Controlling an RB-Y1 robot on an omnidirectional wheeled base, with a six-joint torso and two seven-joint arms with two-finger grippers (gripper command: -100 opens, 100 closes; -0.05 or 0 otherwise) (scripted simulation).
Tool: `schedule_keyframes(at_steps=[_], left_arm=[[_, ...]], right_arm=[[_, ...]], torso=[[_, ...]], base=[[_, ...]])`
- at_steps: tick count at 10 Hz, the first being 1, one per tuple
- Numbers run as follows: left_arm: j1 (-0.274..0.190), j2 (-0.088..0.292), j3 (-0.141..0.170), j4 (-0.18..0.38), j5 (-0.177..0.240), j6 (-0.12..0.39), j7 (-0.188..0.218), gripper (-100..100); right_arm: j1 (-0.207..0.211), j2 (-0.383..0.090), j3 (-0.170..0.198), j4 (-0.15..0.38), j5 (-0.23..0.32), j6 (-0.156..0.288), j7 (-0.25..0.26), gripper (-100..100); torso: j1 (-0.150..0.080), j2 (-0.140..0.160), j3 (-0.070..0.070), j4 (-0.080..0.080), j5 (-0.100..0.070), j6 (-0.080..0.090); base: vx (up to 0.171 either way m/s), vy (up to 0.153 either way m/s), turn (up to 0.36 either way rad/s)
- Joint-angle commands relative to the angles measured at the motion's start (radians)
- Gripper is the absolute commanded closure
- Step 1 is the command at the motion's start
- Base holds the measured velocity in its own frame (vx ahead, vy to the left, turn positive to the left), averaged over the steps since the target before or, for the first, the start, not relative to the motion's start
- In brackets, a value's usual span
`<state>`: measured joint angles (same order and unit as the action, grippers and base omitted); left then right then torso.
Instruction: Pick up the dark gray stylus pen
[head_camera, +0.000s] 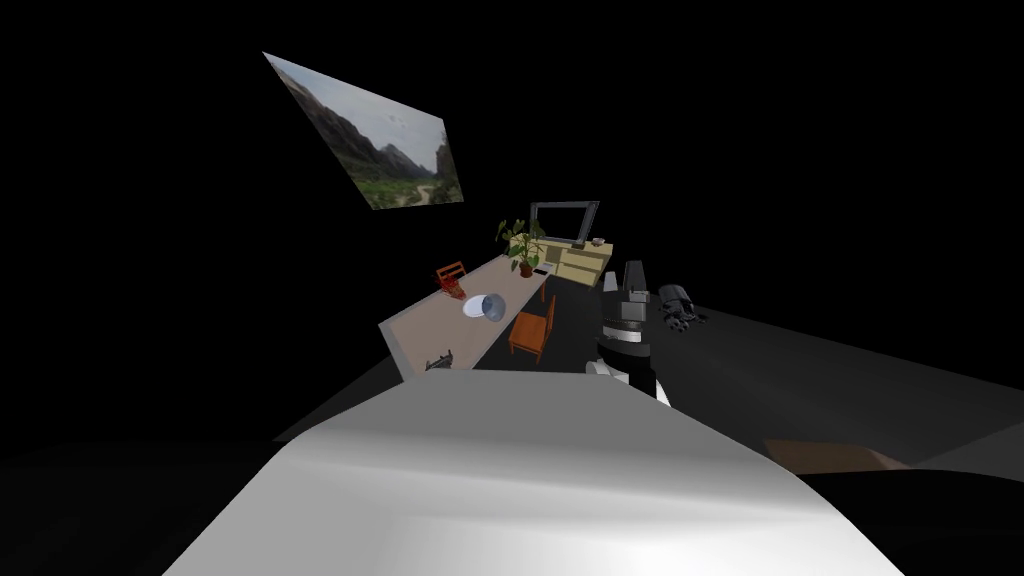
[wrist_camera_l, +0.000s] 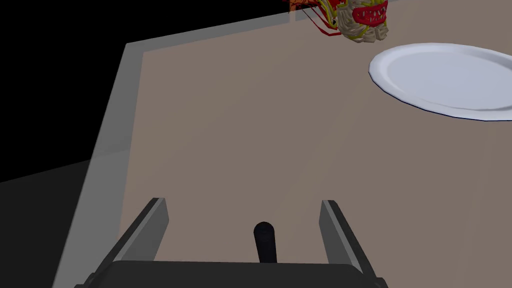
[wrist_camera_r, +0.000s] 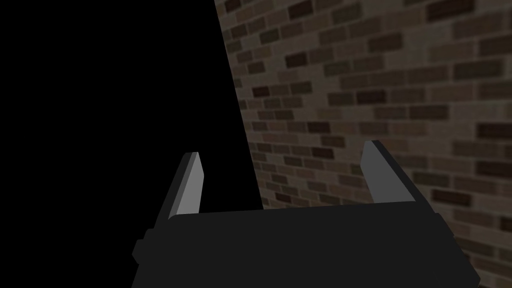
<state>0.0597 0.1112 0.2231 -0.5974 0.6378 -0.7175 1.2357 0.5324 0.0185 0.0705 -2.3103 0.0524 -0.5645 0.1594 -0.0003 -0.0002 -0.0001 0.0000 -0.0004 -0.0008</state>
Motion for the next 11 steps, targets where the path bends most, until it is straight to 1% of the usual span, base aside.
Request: schedule_keyframes(at_steps=[1,2,3,4,5,6,7,8,9,10,11], left_arm=[[-0.017,-0.001,-0.001,0.046,0.004,-0.012,0.02,-100],[-0.017,-0.001,-0.001,0.046,0.004,-0.012,0.02,-100],[-0.024,-0.009,0.003,0.077,0.014,-0.014,0.042,-100],[-0.024,-0.009,0.003,0.077,0.014,-0.014,0.042,-100],[-0.031,-0.016,0.006,0.102,0.023,-0.016,0.061,-100],[-0.04,-0.031,0.01,0.141,0.035,-0.018,0.087,-100],[-0.044,-0.041,0.012,0.156,0.04,-0.019,0.099,-100],[-0.056,-0.031,0.008,0.17,0.035,-0.028,0.094,-100],[-0.058,-0.031,0.008,0.177,0.035,-0.031,0.101,0],[-0.031,-0.056,-0.042,0.159,0.066,-0.062,0.076,-100],[-0.031,-0.056,-0.047,0.14,0.066,-0.062,0.076,-100]], right_arm=[[0.0,0.0,0.0,0.0,0.0,0.0,0.0,0],[0.0,0.0,0.0,0.0,0.0,0.0,0.0,0],[0.0,0.0,0.0,0.0,0.0,0.0,0.0,0],[0.0,0.0,0.0,0.0,0.0,0.0,0.0,0],[0.0,0.0,0.0,0.0,0.0,0.0,0.0,0],[0.0,0.0,0.0,0.0,0.0,0.0,0.0,0],[0.0,0.0,0.0,0.0,0.0,0.0,0.0,0],[0.0,0.0,0.0,0.0,0.0,0.0,0.0,0],[0.0,0.0,0.0,0.0,0.0,0.0,0.0,0],[0.0,0.0,0.0,0.0,0.0,0.0,0.0,0],[0.0,0.0,0.0,0.0,0.0,0.0,0.0,0]], torso=[[0.0,0.0,0.0,0.0,0.0,0.0],[0.0,0.0,0.0,0.0,0.0,0.0],[0.0,0.0,0.0,0.0,0.0,0.0],[0.0,0.0,0.0,0.0,0.0,0.0],[0.0,0.0,0.0,0.0,0.0,0.0],[0.0,0.0,0.0,0.0,0.0,0.0],[0.0,0.0,0.0,0.0,0.0,0.0],[0.0,0.0,0.0,0.0,0.0,0.0],[0.0,0.0,0.0,0.0,0.0,0.0],[0.0,0.0,0.0,0.0,0.0,0.0],[0.005,-0.002,-0.001,0.0,0.001,-0.001]], base=[[0.006,0.001,-0.02],[0.0,0.0,0.0],[0.005,0.0,-0.036],[0.005,0.001,-0.022],[0.005,0.0,-0.035],[0.011,0.001,-0.069],[0.013,0.002,-0.05],[0.005,0.001,-0.007],[0.0,0.0,0.0],[0.059,0.092,0.132],[0.08,0.095,0.066]])
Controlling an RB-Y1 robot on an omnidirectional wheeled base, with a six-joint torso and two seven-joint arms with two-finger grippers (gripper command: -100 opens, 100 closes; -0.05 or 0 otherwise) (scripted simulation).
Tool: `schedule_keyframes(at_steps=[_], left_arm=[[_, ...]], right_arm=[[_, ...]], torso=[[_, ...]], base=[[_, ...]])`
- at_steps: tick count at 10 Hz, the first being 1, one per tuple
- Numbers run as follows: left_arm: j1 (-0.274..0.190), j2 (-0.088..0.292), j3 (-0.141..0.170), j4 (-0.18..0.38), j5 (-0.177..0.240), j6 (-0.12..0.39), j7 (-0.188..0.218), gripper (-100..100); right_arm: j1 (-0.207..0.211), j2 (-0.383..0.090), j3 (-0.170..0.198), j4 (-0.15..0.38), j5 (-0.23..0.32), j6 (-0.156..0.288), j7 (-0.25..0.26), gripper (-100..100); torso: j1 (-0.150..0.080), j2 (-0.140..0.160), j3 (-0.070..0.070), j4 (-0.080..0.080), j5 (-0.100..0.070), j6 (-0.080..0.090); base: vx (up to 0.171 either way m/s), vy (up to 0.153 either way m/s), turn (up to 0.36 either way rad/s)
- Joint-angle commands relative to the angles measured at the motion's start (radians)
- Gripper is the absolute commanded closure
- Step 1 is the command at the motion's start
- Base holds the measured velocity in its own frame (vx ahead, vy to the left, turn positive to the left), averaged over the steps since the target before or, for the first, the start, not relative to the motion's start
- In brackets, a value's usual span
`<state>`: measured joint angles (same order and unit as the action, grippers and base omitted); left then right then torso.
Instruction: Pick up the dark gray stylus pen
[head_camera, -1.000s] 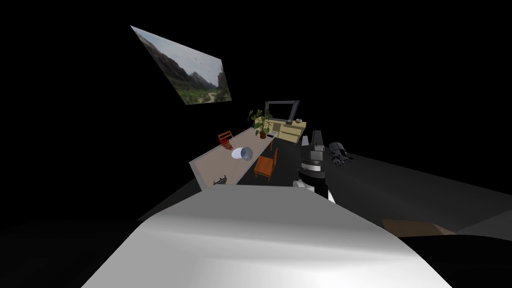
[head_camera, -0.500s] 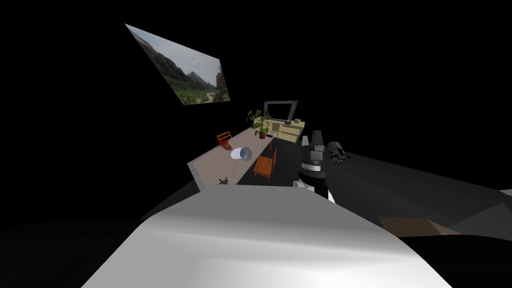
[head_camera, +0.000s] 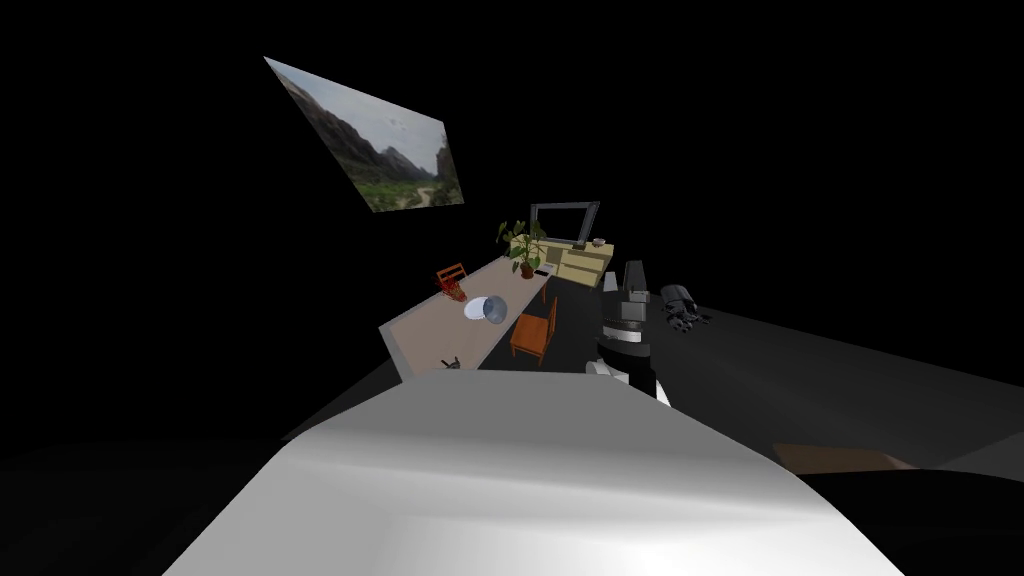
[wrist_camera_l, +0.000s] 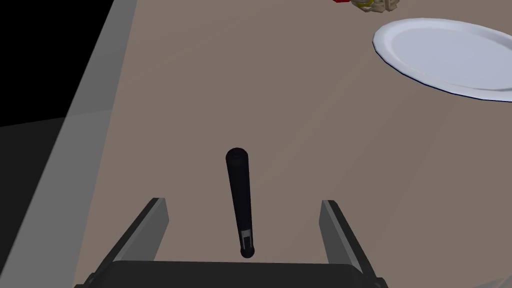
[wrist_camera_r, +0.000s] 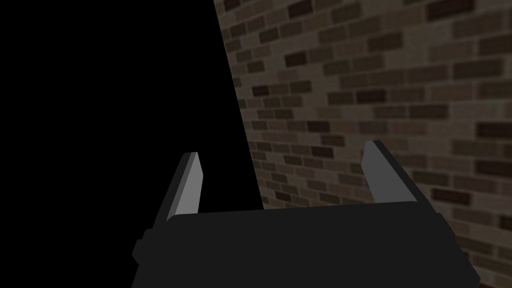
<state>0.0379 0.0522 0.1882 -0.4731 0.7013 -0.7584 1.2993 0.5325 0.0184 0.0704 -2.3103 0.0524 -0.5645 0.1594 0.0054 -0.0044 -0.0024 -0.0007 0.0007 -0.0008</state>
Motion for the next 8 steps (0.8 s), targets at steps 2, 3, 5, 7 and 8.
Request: schedule_keyframes(at_steps=[2,3,5,7,8], left_arm=[[0.004,-0.01,-0.039,0.026,0.018,-0.036,0.001,-100],[0.004,-0.01,-0.039,0.026,0.018,-0.036,0.001,-100],[0.031,-0.035,-0.093,0.009,0.049,-0.067,-0.022,-100],[0.058,-0.061,-0.148,-0.009,0.08,-0.098,-0.046,-100],[0.071,-0.073,-0.175,-0.017,0.096,-0.114,-0.058,-100]], right_arm=[[0.0,0.0,0.0,0.0,0.0,0.0,0.0,0],[0.0,0.0,0.0,0.0,0.0,0.0,0.0,0],[0.0,0.0,0.0,0.0,0.0,0.0,0.0,0],[0.0,0.0,0.0,0.0,0.0,0.0,0.0,0],[0.0,0.0,0.0,0.0,0.0,0.0,0.0,0]], torso=[[-0.003,0.002,0.001,0.0,0.0,0.0],[-0.003,0.003,0.001,0.0,-0.001,0.0],[-0.002,0.002,0.001,0.0,-0.001,0.0],[0.0,0.0,0.0,0.0,0.0,0.0],[0.001,0.0,0.0,0.0,0.0,0.0]], base=[[0.033,0.039,0.016],[0.028,0.032,0.033],[0.058,0.073,0.062],[0.079,0.104,0.099],[0.071,0.094,0.078]])
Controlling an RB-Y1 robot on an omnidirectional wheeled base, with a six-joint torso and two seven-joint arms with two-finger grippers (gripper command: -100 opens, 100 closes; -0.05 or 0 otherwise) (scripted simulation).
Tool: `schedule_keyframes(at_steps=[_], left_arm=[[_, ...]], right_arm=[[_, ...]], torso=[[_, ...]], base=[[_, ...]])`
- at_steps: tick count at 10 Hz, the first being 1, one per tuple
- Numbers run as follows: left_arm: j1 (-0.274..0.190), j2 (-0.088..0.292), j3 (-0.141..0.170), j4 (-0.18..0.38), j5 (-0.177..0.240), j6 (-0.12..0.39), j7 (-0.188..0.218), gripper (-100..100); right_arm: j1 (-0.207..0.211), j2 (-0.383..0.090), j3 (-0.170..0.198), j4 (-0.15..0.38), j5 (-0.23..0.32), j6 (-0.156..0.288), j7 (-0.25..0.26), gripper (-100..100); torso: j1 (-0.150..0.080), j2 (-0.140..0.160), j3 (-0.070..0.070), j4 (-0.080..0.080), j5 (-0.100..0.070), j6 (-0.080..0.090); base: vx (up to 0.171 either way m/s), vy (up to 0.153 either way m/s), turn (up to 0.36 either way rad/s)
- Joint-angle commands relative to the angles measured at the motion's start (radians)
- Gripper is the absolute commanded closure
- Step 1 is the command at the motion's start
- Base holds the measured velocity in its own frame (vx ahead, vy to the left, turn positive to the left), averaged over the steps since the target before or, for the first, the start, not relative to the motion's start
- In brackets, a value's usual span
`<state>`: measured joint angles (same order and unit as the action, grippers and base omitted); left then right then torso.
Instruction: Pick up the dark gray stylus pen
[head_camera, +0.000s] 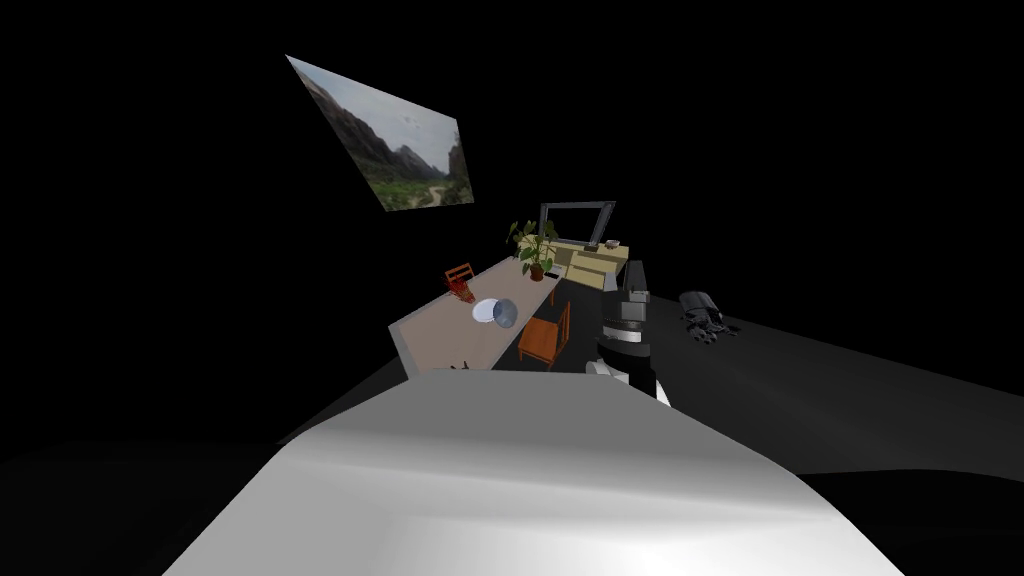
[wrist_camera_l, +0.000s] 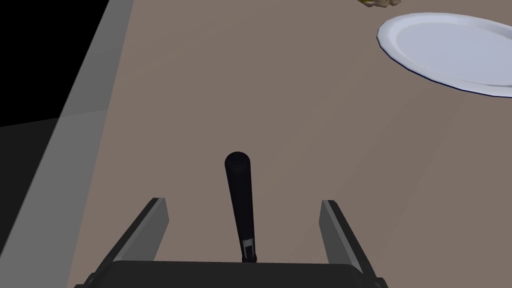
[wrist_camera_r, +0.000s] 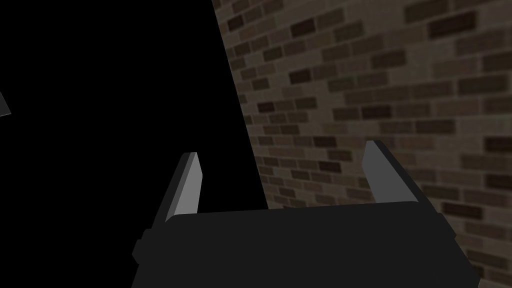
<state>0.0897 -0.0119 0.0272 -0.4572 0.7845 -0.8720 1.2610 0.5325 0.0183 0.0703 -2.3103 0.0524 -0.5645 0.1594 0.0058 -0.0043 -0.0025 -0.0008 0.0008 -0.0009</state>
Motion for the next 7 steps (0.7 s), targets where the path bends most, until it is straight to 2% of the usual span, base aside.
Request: schedule_keyframes(at_steps=[1,2,3,6,7], left_arm=[[0.019,-0.009,-0.014,-0.033,0.013,0.0,-0.02,-100],[0.019,-0.009,-0.014,-0.033,0.013,0.0,-0.02,-100],[0.046,-0.034,-0.064,-0.05,0.044,-0.031,-0.043,-100],[0.047,-0.034,-0.065,-0.055,0.043,-0.026,-0.048,-100],[0.046,-0.034,-0.066,-0.053,0.043,-0.029,-0.046,100]], right_arm=[[0.0,0.0,0.0,0.0,0.0,0.0,0.0,0],[0.0,0.0,0.0,0.0,0.0,0.0,0.0,0],[0.0,0.0,0.0,0.0,0.0,0.0,0.0,0],[0.0,0.0,0.0,0.0,0.0,0.0,0.0,0],[0.0,0.0,0.0,0.0,0.0,0.0,0.0,0]], torso=[[0.0,0.0,0.0,0.0,0.0,0.0],[-0.002,0.001,0.0,0.0,0.0,0.0],[-0.004,0.003,0.001,0.001,-0.001,0.0],[-0.003,0.001,0.001,0.0,-0.001,0.0],[-0.005,0.003,0.002,0.001,-0.001,0.0]], base=[[0.056,0.063,0.017],[0.026,0.029,-0.009],[0.052,0.081,0.102],[0.046,0.04,0.023],[0.0,0.0,0.0]])
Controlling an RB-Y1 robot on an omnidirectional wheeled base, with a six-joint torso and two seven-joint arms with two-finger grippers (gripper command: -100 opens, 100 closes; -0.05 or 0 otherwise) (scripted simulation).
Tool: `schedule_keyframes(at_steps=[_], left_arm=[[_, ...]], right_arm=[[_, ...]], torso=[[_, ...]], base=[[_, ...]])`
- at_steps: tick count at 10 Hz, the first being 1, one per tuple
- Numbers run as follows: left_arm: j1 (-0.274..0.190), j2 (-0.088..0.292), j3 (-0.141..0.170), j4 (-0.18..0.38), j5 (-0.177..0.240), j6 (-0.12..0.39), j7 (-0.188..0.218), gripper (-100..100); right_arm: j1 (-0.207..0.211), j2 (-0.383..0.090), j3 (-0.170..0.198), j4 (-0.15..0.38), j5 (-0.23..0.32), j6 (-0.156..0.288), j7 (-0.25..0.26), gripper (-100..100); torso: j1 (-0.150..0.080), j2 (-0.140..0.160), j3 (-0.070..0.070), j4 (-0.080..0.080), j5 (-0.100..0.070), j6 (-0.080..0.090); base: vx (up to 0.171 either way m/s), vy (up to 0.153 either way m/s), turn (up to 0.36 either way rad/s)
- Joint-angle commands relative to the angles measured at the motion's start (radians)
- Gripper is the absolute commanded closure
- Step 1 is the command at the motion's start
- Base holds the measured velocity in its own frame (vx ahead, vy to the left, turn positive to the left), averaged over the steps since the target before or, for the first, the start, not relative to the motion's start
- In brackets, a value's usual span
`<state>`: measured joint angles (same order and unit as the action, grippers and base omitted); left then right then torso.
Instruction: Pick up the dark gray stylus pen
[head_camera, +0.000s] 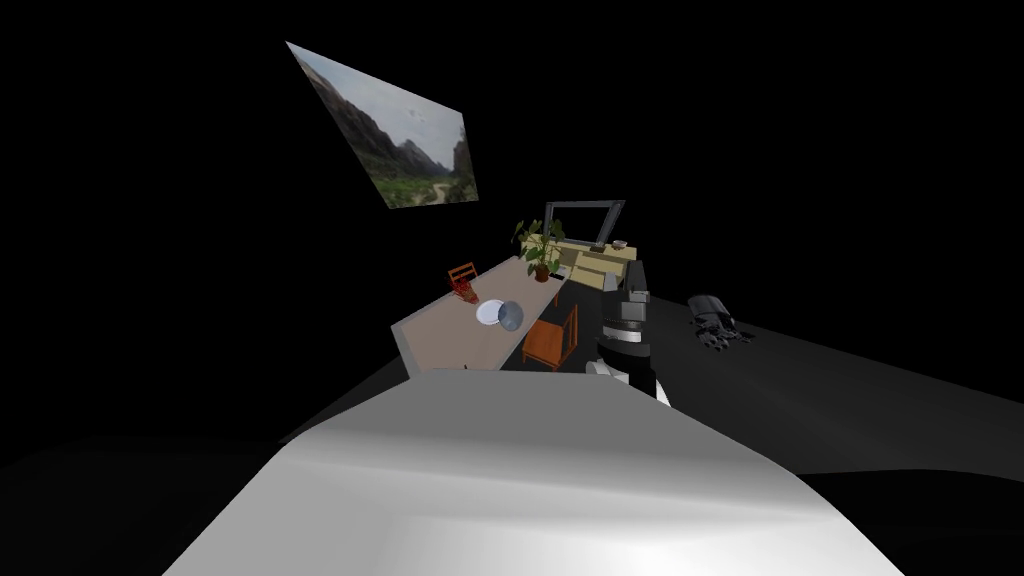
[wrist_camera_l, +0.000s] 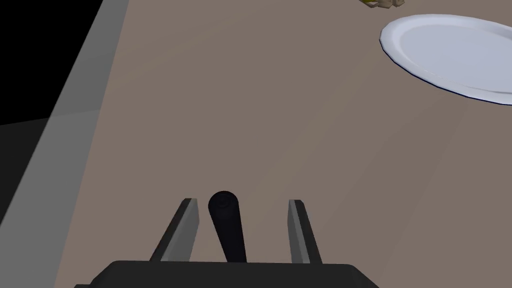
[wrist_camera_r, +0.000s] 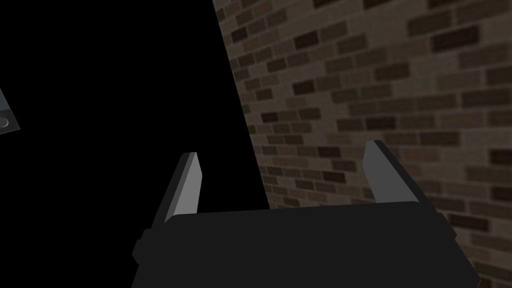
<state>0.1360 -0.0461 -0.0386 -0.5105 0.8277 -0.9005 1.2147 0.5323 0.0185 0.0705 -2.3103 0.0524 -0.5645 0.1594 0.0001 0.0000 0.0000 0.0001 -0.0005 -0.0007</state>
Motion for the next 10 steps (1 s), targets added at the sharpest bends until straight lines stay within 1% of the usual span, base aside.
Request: schedule_keyframes(at_steps=[1,4,5,6,8,9,10], left_arm=[[0.0,0.0,0.0,0.0,0.0,0.0,0.0,100],[0.0,0.0,0.0,0.0,0.0,0.0,0.001,100],[0.0,0.0,0.0,0.0,0.0,0.0,0.001,0],[-0.027,0.025,0.05,0.02,-0.031,0.028,0.027,100],[-0.054,0.05,0.106,0.037,-0.062,0.059,0.05,100],[-0.054,0.05,0.106,0.037,-0.062,0.059,0.05,100],[-0.067,0.063,0.133,0.046,-0.077,0.075,0.062,100]], right_arm=[[0.0,0.0,0.0,0.0,0.0,0.0,0.0,0],[0.0,0.0,0.0,0.0,0.0,0.0,0.0,0],[0.0,0.0,0.0,0.0,0.0,0.0,0.0,0],[0.0,0.0,0.0,0.0,0.0,0.0,0.0,0],[0.0,0.0,0.0,0.0,0.0,0.0,0.0,0],[0.0,0.0,0.0,0.0,0.0,0.0,0.0,0],[0.0,0.0,0.0,0.0,0.0,0.0,0.0,0]], torso=[[0.0,0.0,0.0,0.0,0.0,0.0],[-0.001,0.0,0.0,0.0,0.0,0.0],[-0.001,0.0,0.0,0.0,0.0,0.0],[-0.001,0.0,0.0,0.0,0.0,0.0],[-0.002,0.005,0.002,-0.001,0.001,0.0],[-0.004,0.005,0.001,-0.002,0.002,0.0],[-0.003,0.003,0.0,-0.003,0.003,-0.001]], base=[[0.0,0.0,0.0],[0.0,0.0,0.0],[0.0,0.0,0.0],[-0.084,-0.062,-0.12],[-0.122,-0.132,-0.115],[-0.059,-0.108,-0.007],[-0.043,-0.063,-0.032]])
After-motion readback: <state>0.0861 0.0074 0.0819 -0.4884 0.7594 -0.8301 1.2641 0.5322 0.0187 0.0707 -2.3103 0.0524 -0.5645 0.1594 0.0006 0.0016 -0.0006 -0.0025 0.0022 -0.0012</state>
